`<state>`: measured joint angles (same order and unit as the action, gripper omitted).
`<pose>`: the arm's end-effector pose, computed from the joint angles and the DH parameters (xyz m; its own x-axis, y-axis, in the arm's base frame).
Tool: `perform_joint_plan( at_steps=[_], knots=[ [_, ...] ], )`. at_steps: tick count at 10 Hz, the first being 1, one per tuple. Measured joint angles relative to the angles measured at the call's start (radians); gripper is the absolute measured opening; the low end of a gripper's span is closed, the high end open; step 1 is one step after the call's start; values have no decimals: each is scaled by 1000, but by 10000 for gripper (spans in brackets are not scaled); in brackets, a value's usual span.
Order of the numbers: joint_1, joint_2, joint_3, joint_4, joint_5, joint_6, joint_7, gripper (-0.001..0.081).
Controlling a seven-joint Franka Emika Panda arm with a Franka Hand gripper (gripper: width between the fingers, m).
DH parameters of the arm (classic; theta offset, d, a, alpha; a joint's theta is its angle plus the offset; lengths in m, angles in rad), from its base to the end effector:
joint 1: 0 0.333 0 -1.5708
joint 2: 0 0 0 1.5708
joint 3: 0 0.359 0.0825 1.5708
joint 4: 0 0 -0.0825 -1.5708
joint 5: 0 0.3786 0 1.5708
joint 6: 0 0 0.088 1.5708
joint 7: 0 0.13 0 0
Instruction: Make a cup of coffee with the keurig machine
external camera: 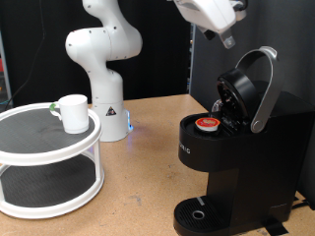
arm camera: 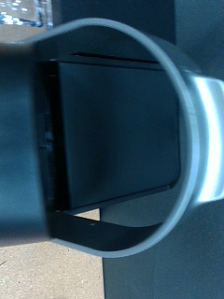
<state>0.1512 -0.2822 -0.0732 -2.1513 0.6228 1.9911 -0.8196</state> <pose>0.4682 0.0817 0.5655 0.7510 0.4844 0.4487 0.6481 -0.6710 -0.3603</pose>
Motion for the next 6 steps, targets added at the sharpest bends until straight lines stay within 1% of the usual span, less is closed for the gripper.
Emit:
perform_joint_plan(
  at_steps=[3,6],
  knots=[
    [6,13,45,10,1,42,55,801],
    [8,43,91,26,-1,78,105,801]
  ],
)
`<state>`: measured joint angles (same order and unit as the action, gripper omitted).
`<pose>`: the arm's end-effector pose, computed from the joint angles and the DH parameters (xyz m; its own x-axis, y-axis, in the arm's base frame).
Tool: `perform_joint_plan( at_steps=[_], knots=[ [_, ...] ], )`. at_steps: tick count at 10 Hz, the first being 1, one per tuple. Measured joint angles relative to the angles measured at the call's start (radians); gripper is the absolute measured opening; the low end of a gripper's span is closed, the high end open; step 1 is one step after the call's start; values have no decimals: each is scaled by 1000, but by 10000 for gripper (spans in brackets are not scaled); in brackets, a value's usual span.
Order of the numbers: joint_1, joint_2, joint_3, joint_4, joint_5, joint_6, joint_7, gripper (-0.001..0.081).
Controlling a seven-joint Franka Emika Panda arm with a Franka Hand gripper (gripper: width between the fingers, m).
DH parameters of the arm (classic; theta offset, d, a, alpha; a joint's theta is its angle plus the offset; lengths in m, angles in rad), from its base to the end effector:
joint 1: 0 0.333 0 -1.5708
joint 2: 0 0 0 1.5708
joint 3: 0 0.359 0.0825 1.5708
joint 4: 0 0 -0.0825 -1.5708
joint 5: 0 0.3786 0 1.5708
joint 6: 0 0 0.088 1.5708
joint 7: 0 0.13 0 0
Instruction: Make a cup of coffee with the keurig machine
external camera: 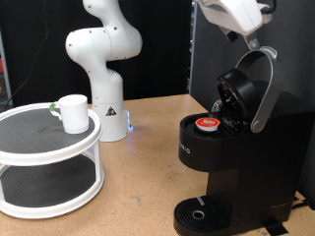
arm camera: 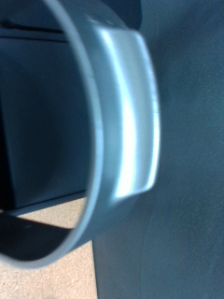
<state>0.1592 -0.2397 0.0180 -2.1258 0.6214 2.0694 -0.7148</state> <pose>0.4796 0.1293 0.5632 0.7699 0.4671 0.4348 0.6226 -0.6995 -0.3508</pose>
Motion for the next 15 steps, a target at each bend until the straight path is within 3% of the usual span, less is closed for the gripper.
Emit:
perform_joint_plan(
  at_steps=[2,3,5,6,7,8,9,10,11,15],
  knots=[
    [3,21,31,14,-3,16,23,801],
    [3,29,47,21,-3,23,30,761],
    [6,35,76,23,-3,39,37,489],
    [7,35,90,24,-3,47,38,489],
    [7,35,101,24,-2,59,39,315],
    [8,35,111,26,-2,66,44,315],
    [8,35,118,29,-1,71,49,88],
    [8,35,124,31,-1,74,54,88],
    [8,35,131,32,-2,78,62,24],
    [7,55,149,32,-14,106,85,2]
  ],
)
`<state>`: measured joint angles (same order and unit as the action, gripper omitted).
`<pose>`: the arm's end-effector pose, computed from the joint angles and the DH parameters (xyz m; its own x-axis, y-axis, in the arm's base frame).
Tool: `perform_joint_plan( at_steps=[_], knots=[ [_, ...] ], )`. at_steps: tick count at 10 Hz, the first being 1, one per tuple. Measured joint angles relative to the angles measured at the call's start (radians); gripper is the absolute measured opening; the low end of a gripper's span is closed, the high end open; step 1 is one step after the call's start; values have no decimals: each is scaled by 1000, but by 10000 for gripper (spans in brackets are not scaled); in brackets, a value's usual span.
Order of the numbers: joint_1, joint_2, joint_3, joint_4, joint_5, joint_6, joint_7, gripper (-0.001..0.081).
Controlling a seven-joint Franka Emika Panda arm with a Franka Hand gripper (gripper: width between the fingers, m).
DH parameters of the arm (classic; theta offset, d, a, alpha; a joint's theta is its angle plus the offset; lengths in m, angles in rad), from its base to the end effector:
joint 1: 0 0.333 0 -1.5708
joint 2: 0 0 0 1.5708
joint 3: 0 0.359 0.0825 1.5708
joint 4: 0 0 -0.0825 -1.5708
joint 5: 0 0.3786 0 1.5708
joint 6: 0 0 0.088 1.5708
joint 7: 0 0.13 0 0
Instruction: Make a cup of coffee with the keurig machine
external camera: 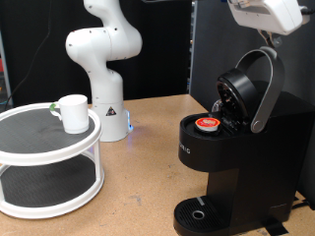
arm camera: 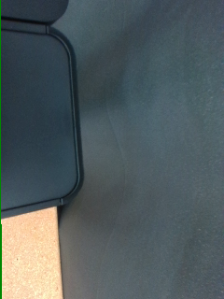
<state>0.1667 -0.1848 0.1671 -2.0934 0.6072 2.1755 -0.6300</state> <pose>0.4816 0.2072 0.5584 0.7413 0.5037 0.4436 0.6544 -0.6894 -0.3108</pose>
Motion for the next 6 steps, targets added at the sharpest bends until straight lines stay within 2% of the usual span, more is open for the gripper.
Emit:
perform_joint_plan(
  at_steps=[6],
  knots=[
    [-9,14,-8,-1,-1,9,-27,2]
  ],
)
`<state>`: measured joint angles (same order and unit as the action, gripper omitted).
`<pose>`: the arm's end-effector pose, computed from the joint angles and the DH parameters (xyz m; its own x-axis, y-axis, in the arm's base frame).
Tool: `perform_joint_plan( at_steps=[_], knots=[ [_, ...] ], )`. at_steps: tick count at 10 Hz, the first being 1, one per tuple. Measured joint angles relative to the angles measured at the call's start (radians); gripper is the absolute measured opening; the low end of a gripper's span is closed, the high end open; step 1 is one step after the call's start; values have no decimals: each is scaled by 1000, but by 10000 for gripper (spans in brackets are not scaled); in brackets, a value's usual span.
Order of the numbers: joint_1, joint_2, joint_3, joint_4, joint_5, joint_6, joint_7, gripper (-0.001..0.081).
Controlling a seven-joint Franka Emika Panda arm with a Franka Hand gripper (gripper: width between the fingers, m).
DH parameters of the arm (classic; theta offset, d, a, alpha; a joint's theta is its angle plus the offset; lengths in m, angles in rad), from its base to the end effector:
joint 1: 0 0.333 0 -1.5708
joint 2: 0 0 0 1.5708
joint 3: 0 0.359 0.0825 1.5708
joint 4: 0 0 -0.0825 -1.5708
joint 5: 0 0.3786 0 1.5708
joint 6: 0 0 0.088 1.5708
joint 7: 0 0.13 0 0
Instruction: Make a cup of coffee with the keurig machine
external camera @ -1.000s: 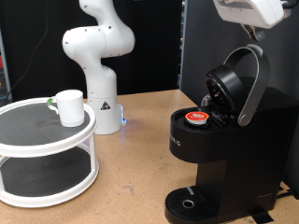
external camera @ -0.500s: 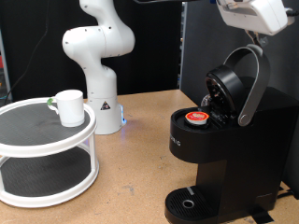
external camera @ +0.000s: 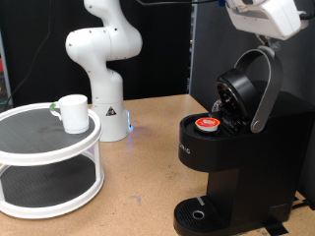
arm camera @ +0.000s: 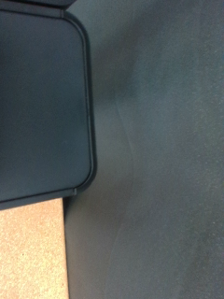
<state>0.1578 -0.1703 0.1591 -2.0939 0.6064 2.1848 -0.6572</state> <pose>0.4892 0.1987 0.5518 0.7373 0.5072 0.4464 0.6577 -0.6899 -0.3024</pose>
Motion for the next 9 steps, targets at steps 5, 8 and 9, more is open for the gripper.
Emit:
perform_joint_plan(
  at_steps=[5,8,9],
  knots=[
    [-30,-32,-33,-4,-55,-61,-59,2],
    [-57,-60,-67,-27,-92,-94,-107,2],
    [-66,-66,-77,-36,-103,-102,-115,2]
  ],
)
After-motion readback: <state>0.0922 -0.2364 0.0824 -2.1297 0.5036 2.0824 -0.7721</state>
